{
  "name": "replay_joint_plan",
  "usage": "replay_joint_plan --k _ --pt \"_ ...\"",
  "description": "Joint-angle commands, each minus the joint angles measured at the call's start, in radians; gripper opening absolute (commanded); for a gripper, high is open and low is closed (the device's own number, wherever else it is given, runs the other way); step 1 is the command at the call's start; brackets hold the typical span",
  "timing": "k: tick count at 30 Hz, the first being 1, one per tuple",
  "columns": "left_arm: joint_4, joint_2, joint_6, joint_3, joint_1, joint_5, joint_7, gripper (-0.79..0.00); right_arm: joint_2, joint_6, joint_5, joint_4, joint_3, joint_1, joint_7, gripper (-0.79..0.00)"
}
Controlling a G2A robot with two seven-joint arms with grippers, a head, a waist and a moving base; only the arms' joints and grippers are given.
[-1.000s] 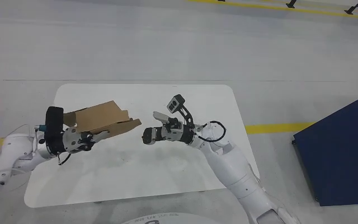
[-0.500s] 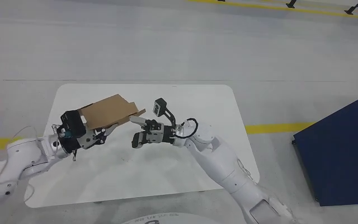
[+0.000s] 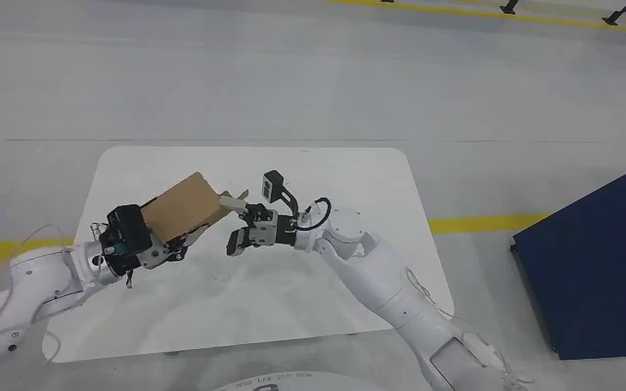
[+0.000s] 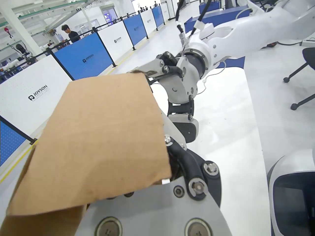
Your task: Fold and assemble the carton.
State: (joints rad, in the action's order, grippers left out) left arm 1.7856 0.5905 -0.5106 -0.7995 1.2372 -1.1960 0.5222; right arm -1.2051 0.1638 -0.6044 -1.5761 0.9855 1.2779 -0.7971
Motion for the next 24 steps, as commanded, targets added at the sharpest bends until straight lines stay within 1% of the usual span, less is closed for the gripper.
replay_joint_plan --k 1,5,9,12,17,19,21,24 --pt "-0.008 0.002 -0.007 -0.007 0.006 -0.015 0.01 -0.785 -0.001 0.01 0.0 0.001 -0.003 -0.005 0.003 0.0" --pt "-0.014 0.006 0.015 -0.023 0.019 -0.057 0.024 -0.785 -0.003 0.025 -0.024 0.006 0.004 -0.012 0.026 0.0" --pt "-0.006 0.008 0.054 -0.041 0.041 -0.098 0.036 -0.785 0.0 0.041 -0.042 0.004 0.021 -0.008 0.01 0.0" --pt "-0.001 0.008 0.049 -0.056 0.054 -0.11 0.033 -0.785 0.006 0.069 -0.04 -0.005 0.029 0.0 -0.017 0.0" --pt "0.004 0.011 0.04 -0.079 0.069 -0.12 0.033 -0.785 0.012 0.099 -0.028 -0.022 0.04 0.008 -0.024 0.0" --pt "0.005 0.012 0.039 -0.087 0.075 -0.125 0.032 -0.785 0.014 0.126 -0.019 -0.027 0.036 0.008 -0.036 0.0" --pt "0.007 0.014 0.035 -0.093 0.08 -0.132 0.032 -0.785 0.016 0.155 -0.006 -0.031 0.029 0.005 -0.042 -0.018" --pt "0.01 0.018 0.03 -0.1 0.086 -0.15 0.027 -0.785 0.016 0.185 0.005 -0.033 0.019 -0.005 -0.044 0.0"
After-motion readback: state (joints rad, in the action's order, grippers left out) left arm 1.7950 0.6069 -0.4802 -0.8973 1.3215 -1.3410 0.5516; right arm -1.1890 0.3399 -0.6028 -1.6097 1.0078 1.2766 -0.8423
